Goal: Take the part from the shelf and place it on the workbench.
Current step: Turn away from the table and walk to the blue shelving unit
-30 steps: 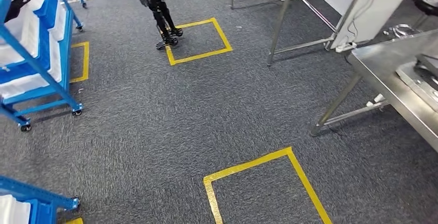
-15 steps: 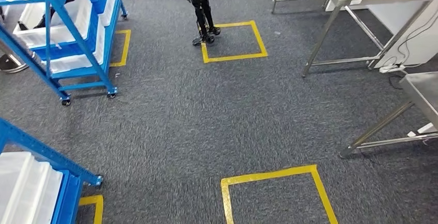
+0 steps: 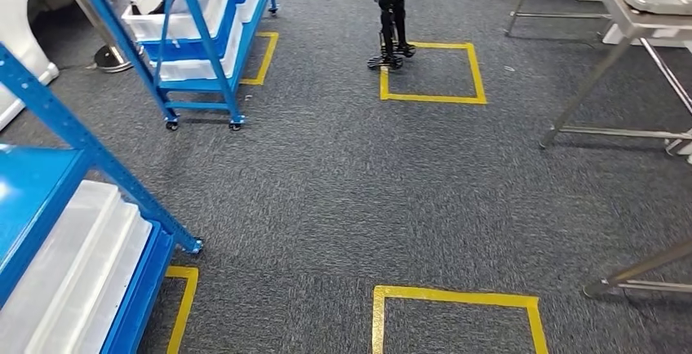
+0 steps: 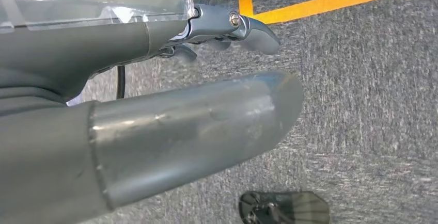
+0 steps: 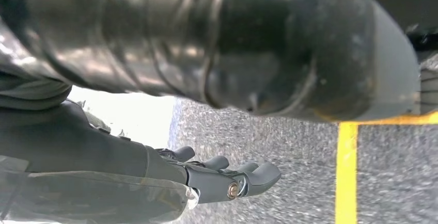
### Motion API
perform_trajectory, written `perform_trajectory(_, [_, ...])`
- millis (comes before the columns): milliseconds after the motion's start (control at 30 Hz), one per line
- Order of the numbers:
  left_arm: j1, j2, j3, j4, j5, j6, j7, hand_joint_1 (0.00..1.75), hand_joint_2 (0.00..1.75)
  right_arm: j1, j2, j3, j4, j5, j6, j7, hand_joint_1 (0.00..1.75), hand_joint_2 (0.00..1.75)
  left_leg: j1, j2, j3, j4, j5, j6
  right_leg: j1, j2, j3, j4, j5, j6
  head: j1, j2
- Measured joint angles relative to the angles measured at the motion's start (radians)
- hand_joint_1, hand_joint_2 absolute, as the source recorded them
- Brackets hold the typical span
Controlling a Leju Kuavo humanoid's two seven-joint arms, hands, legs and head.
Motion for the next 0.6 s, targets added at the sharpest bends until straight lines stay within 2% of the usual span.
perform_trajectory(67, [0.003,0.000,0.000,0.000,0.000,0.000,0.000,0.00,0.00,-0.004,-0.001,0.000,0.000,0.001,0.003,0.000,0.00,0.00,-0.005,-0.012,-0.003,-0.007,-0.001,0.012,0.001,-0.013,0.004,0.000,-0.002,0.010,0.000,0.000])
perform_trajectory(100, [0.005,0.000,0.001,0.000,0.000,0.000,0.000,0.00,0.00,-0.006,-0.001,0.000,0.000,0.001,0.005,0.000,0.00,0.00,-0.004,-0.020,-0.002,-0.010,0.000,0.018,-0.001,-0.007,0.006,0.003,-0.006,0.016,0.000,0.000])
perform_trajectory(167, [0.005,-0.001,0.003,0.000,0.000,0.000,0.000,0.00,0.00,-0.007,-0.001,-0.001,0.000,0.003,0.012,0.000,0.00,0.00,-0.001,-0.038,0.000,-0.017,0.005,0.032,-0.007,0.038,-0.009,0.045,-0.040,0.025,0.001,0.000])
perform_trajectory(200, [0.003,-0.001,0.003,0.000,0.000,0.000,0.000,0.00,0.00,-0.005,-0.001,-0.001,0.000,0.004,0.014,0.000,0.00,0.00,0.000,-0.048,0.002,-0.019,0.007,0.037,-0.009,0.069,-0.034,0.097,-0.072,0.027,0.001,0.000])
perform_trajectory(233, [0.001,-0.001,0.004,0.000,0.000,0.001,0.001,0.00,0.00,-0.003,-0.001,-0.001,0.000,0.004,0.015,0.000,0.00,0.00,-0.001,-0.058,0.000,-0.019,0.008,0.041,-0.009,0.089,-0.068,0.164,-0.106,0.027,0.001,0.000])
perform_trajectory(267, [0.000,-0.001,0.004,0.000,-0.001,0.002,0.002,0.00,0.00,-0.002,-0.002,-0.001,0.000,0.005,0.015,0.000,0.00,0.00,-0.003,-0.070,-0.001,-0.019,0.009,0.043,-0.009,0.097,-0.103,0.233,-0.132,0.026,0.001,0.000])
perform_trajectory(300, [-0.001,-0.001,0.004,0.000,-0.002,0.003,0.004,0.00,0.00,0.000,-0.003,-0.001,0.000,0.006,0.015,0.000,0.00,0.00,-0.004,-0.084,-0.001,-0.018,0.009,0.044,-0.009,0.100,-0.130,0.280,-0.141,0.026,0.001,0.000])
perform_trajectory(333, [-0.001,-0.001,0.004,0.000,-0.004,0.005,0.007,0.00,0.00,0.002,-0.003,-0.001,0.000,0.006,0.016,0.000,0.00,0.00,-0.006,-0.099,0.000,-0.018,0.009,0.044,-0.009,0.102,-0.140,0.289,-0.127,0.024,0.001,0.000])
perform_trajectory(367, [-0.001,-0.002,0.005,0.000,-0.006,0.006,0.010,0.00,0.00,0.003,-0.004,-0.001,0.000,0.007,0.017,0.000,0.00,0.00,-0.006,-0.115,0.002,-0.017,0.009,0.044,-0.009,0.106,-0.131,0.259,-0.093,0.021,0.001,0.000])
perform_trajectory(400, [-0.001,-0.002,0.005,0.000,-0.008,0.008,0.012,0.00,0.00,0.004,-0.004,-0.002,0.000,0.008,0.019,0.000,0.00,0.00,-0.007,-0.131,0.004,-0.015,0.008,0.043,-0.009,0.118,-0.107,0.196,-0.048,0.017,0.001,0.000])
perform_trajectory(433, [-0.001,-0.004,0.005,0.000,-0.009,0.009,0.013,0.00,0.00,0.005,-0.005,-0.002,0.000,0.008,0.021,0.000,0.00,0.00,-0.007,-0.145,0.004,-0.013,0.007,0.041,-0.009,0.143,-0.079,0.128,-0.012,0.012,0.001,0.000])
perform_trajectory(467, [-0.002,-0.006,0.005,0.000,-0.010,0.011,0.014,0.00,0.00,0.007,-0.006,-0.003,0.000,0.008,0.024,-0.001,0.00,0.00,-0.007,-0.158,0.002,-0.010,0.007,0.038,-0.009,0.167,-0.058,0.072,0.011,0.009,0.001,0.000])
perform_trajectory(500, [-0.004,-0.008,0.005,0.000,-0.011,0.013,0.014,0.00,0.00,0.007,-0.006,-0.004,0.000,0.008,0.027,-0.001,0.00,0.00,-0.006,-0.170,-0.002,-0.008,0.007,0.034,-0.009,0.185,-0.046,0.039,0.021,0.007,0.001,0.000])
perform_trajectory(533, [-0.004,-0.009,0.005,0.000,-0.011,0.015,0.014,0.00,0.00,0.007,-0.007,-0.004,0.000,0.008,0.029,-0.002,0.00,0.00,-0.004,-0.181,-0.007,-0.008,0.009,0.028,-0.007,0.193,-0.043,0.028,0.019,0.005,0.001,0.000])
perform_trajectory(567, [-0.003,-0.010,0.005,0.000,-0.012,0.017,0.014,0.00,0.00,0.005,-0.007,-0.004,0.000,0.008,0.031,-0.003,0.00,0.00,-0.001,-0.193,-0.012,-0.009,0.012,0.021,-0.005,0.183,-0.043,0.023,0.021,0.003,0.002,0.000])
perform_trajectory(600, [-0.002,-0.010,0.005,0.000,-0.012,0.018,0.014,0.00,0.00,0.003,-0.008,-0.005,0.000,0.009,0.032,-0.003,0.00,0.00,0.001,-0.196,-0.016,-0.009,0.013,0.014,-0.006,0.169,-0.040,0.019,0.025,-0.002,0.001,0.000])
